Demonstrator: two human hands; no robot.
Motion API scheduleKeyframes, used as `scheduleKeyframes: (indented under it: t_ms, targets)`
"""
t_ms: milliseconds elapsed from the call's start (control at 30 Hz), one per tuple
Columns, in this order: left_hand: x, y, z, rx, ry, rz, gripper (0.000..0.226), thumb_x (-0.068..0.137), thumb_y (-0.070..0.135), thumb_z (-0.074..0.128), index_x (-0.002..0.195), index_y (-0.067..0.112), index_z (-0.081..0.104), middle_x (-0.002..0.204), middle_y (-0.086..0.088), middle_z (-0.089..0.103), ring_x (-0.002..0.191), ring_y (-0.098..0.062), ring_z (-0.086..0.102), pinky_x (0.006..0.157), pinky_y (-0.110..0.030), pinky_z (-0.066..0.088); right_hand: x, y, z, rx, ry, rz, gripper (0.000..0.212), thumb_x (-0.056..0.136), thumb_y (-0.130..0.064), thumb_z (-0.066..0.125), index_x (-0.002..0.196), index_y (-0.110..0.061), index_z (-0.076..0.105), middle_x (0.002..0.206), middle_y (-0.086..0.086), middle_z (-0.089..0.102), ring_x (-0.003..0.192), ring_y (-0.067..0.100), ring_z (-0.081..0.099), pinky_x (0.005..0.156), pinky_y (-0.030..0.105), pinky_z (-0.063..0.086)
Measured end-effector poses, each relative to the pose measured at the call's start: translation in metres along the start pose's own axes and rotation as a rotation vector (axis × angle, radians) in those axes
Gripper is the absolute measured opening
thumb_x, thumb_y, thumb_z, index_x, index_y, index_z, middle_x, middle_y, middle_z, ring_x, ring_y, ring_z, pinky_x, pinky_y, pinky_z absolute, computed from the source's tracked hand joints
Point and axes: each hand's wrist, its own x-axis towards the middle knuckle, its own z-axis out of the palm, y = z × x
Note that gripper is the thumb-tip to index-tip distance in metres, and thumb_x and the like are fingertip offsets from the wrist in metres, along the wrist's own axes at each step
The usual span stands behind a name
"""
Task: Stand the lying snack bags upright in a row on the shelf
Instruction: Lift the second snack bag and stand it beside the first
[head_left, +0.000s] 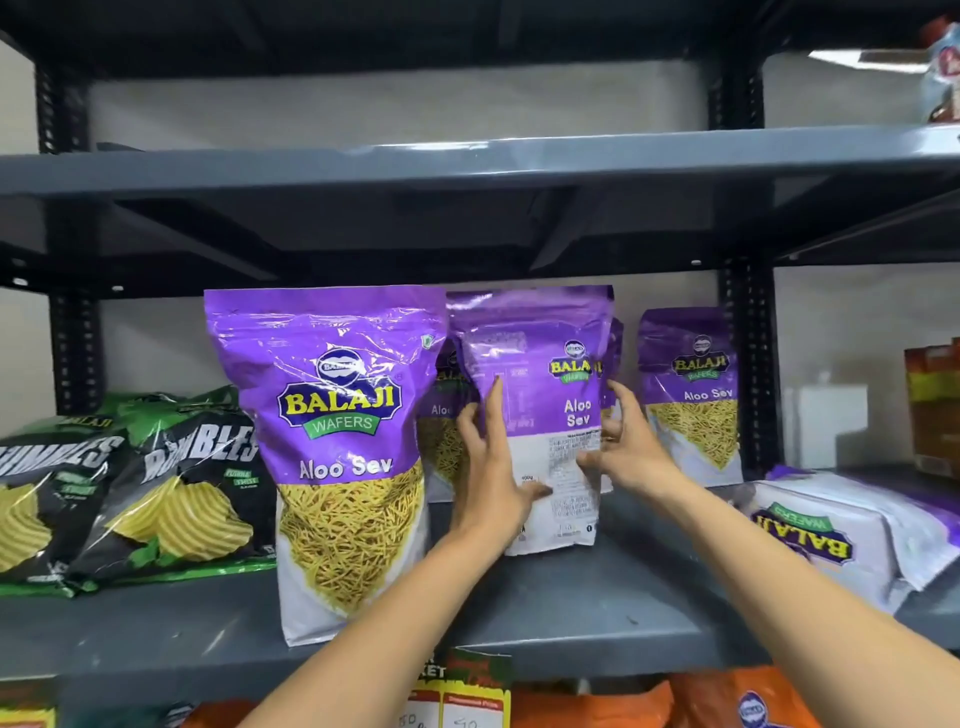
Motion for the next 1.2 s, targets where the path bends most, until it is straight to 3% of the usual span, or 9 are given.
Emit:
scheduleKeyframes:
  t_ms: [133,300,467,633,800,900,967,1067,1200]
  targets:
    - [-0.008,-0.008,0.005,0.105,-0.031,0.002,0.121,0.071,0.019,0.081,0.151,0.034,-0.009,0.153,-0.012,0.004,0.136,-0.033,0.037,0.106,-0.036,0.038,0.004,0.021,0.0,-0.003,-0.04,-0.031,0.085,0.077,0.016,0.065,0.145,-0.017,0.025,0.114,0.02,0.065,0.077,0.01,0.065,0.057,0.013,0.05]
    - [-0.015,0.007,0.006,0.241,0.199,0.029,0.085,0.071,0.04,0.072,0.142,0.025,0.028,0.147,-0.009,0.022,0.136,-0.031,0.029,0.106,-0.046,0.038,0.015,0.027,-0.01,0.319,0.014,0.098,0.04,0.083,-0.036,0.068,0.119,-0.025,0.053,0.098,0.003,0.068,0.082,0.01,0.064,0.069,0.028,0.05]
    - [-0.034,0.022,0.025,-0.325,0.097,-0.201,0.039,0.071,0.019,0.071,0.105,0.028,0.054,0.104,0.009,0.039,0.1,-0.008,0.048,0.104,-0.035,0.039,0.037,0.036,-0.008,0.527,0.061,0.37,0.038,0.096,-0.051,0.036,0.08,-0.02,0.051,0.048,-0.004,0.064,0.041,0.009,0.059,0.047,0.021,0.048]
    - [-0.035,0.011,0.035,-0.398,0.04,-0.343,0.049,0.073,0.015,0.072,0.108,0.03,0.042,0.121,0.002,0.034,0.117,-0.017,0.046,0.104,-0.025,0.036,0.039,0.042,0.002,0.4,0.036,0.481,0.039,0.099,-0.042,0.034,0.071,-0.021,0.05,0.037,-0.005,0.052,0.03,0.009,0.045,0.036,0.015,0.039]
    - [-0.021,0.014,0.037,-0.399,-0.029,-0.388,0.076,0.043,0.062,0.067,0.107,0.036,0.036,0.118,0.005,0.03,0.116,-0.018,0.051,0.106,-0.037,0.041,0.039,0.042,0.006,0.196,0.058,0.39,0.017,0.08,-0.013,0.065,0.092,-0.002,0.071,0.087,0.021,0.073,0.068,0.029,0.065,0.057,0.027,0.05]
    - [-0.016,0.016,0.037,-0.381,-0.044,-0.415,0.084,0.035,0.075,0.062,0.105,0.037,0.036,0.116,0.005,0.029,0.116,-0.015,0.048,0.107,-0.034,0.039,0.037,0.039,0.008,0.122,0.012,0.352,0.013,0.087,-0.004,0.058,0.097,0.001,0.066,0.073,0.017,0.064,0.063,0.026,0.056,0.044,0.015,0.045]
    - [-0.012,0.02,0.036,-0.35,-0.033,-0.436,0.096,0.028,0.083,0.062,0.106,0.033,0.036,0.116,0.004,0.03,0.107,-0.012,0.042,0.104,-0.033,0.038,0.038,0.043,0.008,0.195,-0.008,0.363,0.013,0.095,-0.005,0.045,0.101,-0.005,0.057,0.067,0.009,0.051,0.057,0.018,0.045,0.042,0.016,0.041]
    - [-0.01,0.025,0.035,-0.274,0.022,-0.466,0.117,0.012,0.094,0.046,0.108,0.029,0.034,0.117,0.003,0.032,0.107,-0.013,0.034,0.099,-0.034,0.038,0.04,0.049,0.005,0.367,-0.069,0.37,0.014,0.097,-0.004,0.041,0.105,-0.009,0.051,0.081,0.01,0.055,0.069,0.023,0.054,0.066,0.033,0.047]
    - [-0.004,0.022,0.034,-0.257,0.1,-0.468,0.101,0.032,0.086,0.06,0.106,0.021,0.035,0.122,-0.002,0.042,0.118,-0.021,0.04,0.095,-0.032,0.035,0.035,0.049,0.007,0.457,-0.234,0.376,0.056,0.062,-0.035,0.086,0.109,-0.017,0.061,0.08,0.008,0.062,0.065,0.017,0.059,0.059,0.027,0.05]
